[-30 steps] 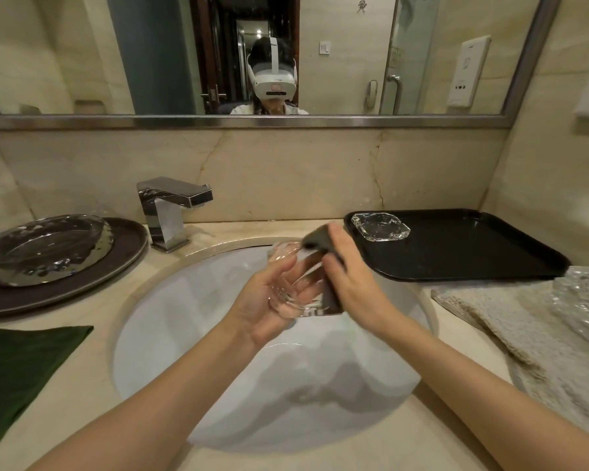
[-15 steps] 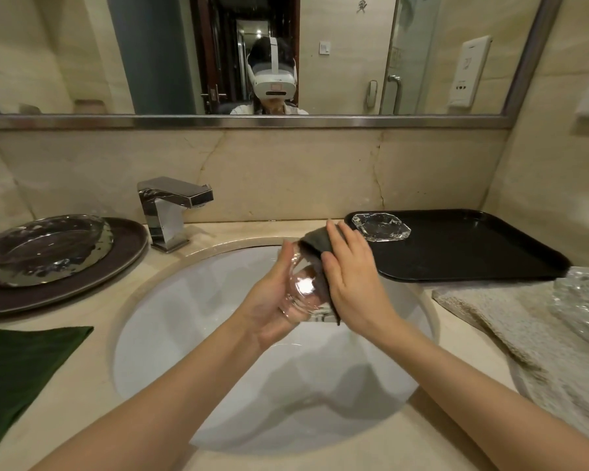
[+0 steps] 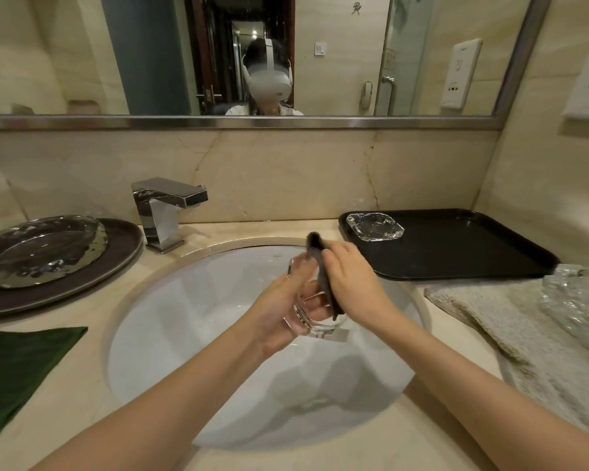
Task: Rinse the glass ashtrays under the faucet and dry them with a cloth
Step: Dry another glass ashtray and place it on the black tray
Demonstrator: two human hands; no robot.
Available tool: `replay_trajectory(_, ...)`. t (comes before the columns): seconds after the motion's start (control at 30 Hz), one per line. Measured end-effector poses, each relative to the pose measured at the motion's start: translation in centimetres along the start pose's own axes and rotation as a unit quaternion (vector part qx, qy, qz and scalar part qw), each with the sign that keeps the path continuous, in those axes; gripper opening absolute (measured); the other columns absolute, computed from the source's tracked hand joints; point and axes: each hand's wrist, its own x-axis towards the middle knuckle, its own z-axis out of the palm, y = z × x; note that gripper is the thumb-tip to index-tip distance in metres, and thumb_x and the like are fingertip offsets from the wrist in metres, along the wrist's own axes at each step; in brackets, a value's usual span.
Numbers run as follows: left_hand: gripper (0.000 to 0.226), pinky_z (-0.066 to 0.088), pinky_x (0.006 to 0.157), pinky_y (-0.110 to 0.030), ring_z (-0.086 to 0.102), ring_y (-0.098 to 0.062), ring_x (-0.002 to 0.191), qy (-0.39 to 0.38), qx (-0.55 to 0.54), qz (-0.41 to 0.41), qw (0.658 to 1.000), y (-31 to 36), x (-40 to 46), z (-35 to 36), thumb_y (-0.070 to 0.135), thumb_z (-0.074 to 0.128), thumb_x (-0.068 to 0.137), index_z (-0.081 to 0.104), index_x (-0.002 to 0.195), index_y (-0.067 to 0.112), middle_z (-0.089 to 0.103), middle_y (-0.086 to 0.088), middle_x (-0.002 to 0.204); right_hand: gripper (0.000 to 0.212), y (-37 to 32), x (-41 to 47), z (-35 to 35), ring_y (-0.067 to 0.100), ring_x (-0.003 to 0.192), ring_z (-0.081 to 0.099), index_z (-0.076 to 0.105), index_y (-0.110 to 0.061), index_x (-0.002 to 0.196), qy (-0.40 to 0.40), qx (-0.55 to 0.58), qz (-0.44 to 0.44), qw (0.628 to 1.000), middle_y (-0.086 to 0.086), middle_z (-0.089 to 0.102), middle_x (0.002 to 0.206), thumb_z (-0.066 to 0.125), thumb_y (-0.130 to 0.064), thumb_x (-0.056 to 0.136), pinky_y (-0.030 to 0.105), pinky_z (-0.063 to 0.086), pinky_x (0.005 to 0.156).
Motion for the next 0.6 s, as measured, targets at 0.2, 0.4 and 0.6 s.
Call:
replay_trajectory(0.2, 0.027, 0.058, 0.075, -0.032, 0.072, -0.026, 0.082, 0.029, 0.004, 0.066, 0.997, 0.9, -0.1, 0.0, 0.016, 0.056, 0.082, 0.059, 0.109, 0.016, 0.070, -0.021, 0.102, 0.036, -0.1, -0.6, -1.5, 0.026, 0.084, 0.065, 0.059, -0.008, 0.104, -0.055, 0.438, 0.257, 0.860, 0.012, 0.068, 0.091, 0.036, -0.035, 0.100, 0.039, 0.051, 0.084)
replay_trajectory(0.4, 0.015, 0.039, 0.058, -0.019, 0.054, -0.008, 0.063, 0.149, 0.108, 0.137, 0.973, 1.5, 0.0, -0.6, 0.022, 0.051, 0.092, 0.065, 0.086, 0.023, 0.058, 0.009, 0.065, 0.039, -1.4, -1.3, -2.3, 0.026, 0.097, 0.064, 0.060, 0.000, 0.113, -0.127, 0.571, 0.264, 0.767, 0.018, 0.066, 0.112, 0.043, -0.031, 0.096, 0.036, 0.050, 0.089)
replay_trajectory(0.6, 0.029, 0.045, 0.072, -0.017, 0.060, -0.001, 0.074, 0.202, 0.213, 0.192, 0.936, 1.1, -0.1, -0.2, 0.043, 0.044, 0.094, 0.069, 0.084, 0.033, 0.069, 0.017, 0.070, 0.029, -1.7, -1.9, -3.8, 0.032, 0.086, 0.060, 0.064, -0.002, 0.097, -0.185, 0.535, 0.179, 0.805, 0.017, 0.066, 0.093, 0.067, -0.024, 0.080, 0.041, 0.045, 0.074)
